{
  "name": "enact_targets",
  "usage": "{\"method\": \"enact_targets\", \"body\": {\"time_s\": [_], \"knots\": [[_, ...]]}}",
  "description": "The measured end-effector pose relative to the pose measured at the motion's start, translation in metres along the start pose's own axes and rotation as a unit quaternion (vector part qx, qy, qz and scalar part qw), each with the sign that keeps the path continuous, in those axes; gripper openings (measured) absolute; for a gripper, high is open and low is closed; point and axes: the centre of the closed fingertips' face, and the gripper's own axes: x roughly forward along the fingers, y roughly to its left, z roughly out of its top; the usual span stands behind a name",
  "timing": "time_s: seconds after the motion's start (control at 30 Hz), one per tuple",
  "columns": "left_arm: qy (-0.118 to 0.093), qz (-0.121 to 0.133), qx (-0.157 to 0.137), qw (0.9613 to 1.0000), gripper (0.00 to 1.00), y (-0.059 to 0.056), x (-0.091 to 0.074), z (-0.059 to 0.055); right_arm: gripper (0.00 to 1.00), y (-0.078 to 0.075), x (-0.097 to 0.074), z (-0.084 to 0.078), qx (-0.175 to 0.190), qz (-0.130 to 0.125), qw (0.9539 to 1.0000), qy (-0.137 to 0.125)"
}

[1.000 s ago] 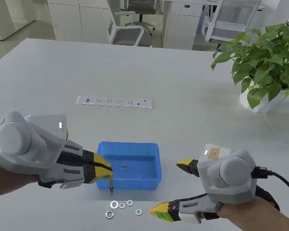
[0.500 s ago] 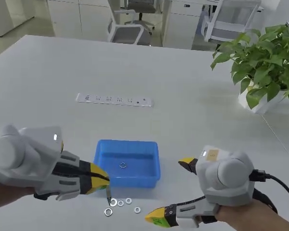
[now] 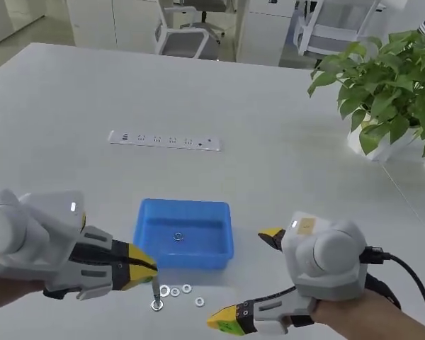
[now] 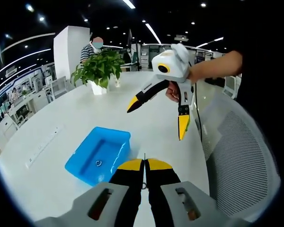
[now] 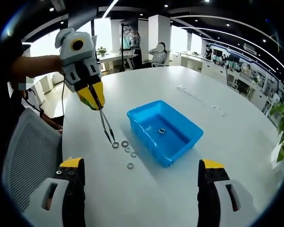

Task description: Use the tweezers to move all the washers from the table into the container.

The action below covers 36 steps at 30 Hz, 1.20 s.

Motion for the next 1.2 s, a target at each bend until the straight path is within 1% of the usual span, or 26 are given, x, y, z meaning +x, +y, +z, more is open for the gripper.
{"method": "enact_targets", "body": {"time_s": [0.3, 0.43, 0.7, 0.93, 1.03, 1.13, 1.2], "knots": [[-0.002, -0.002, -0.005, 1.0, 0.05, -0.001, 0.003, -0.004, 1.0, 0.001, 0.0, -0.004, -0.01, 0.001, 0.9999, 0.012], [0.001, -0.004, -0.004, 1.0, 0.05, -0.002, 0.004, -0.007, 0.99, 0.0, 0.0, -0.005, -0.009, 0.0, 0.9999, 0.014], [0.0, -0.003, -0.004, 1.0, 0.05, -0.002, 0.007, -0.012, 0.98, 0.001, -0.001, -0.011, -0.01, 0.0, 0.9997, 0.021], [-0.006, -0.004, -0.005, 1.0, 0.05, -0.002, 0.01, -0.01, 0.98, 0.003, -0.001, -0.016, -0.009, 0.002, 0.9996, 0.028], [-0.007, -0.009, -0.004, 0.9999, 0.05, -0.004, 0.011, -0.01, 0.98, 0.004, -0.001, -0.017, -0.008, 0.001, 0.9996, 0.028], [-0.005, -0.012, -0.002, 0.9999, 0.05, -0.005, 0.01, -0.01, 0.96, 0.005, -0.001, -0.016, -0.01, 0.004, 0.9997, 0.023], [0.0, -0.015, 0.003, 0.9999, 0.05, -0.005, 0.009, -0.011, 0.96, 0.006, 0.0, -0.016, -0.014, 0.007, 0.9996, 0.022]]}}
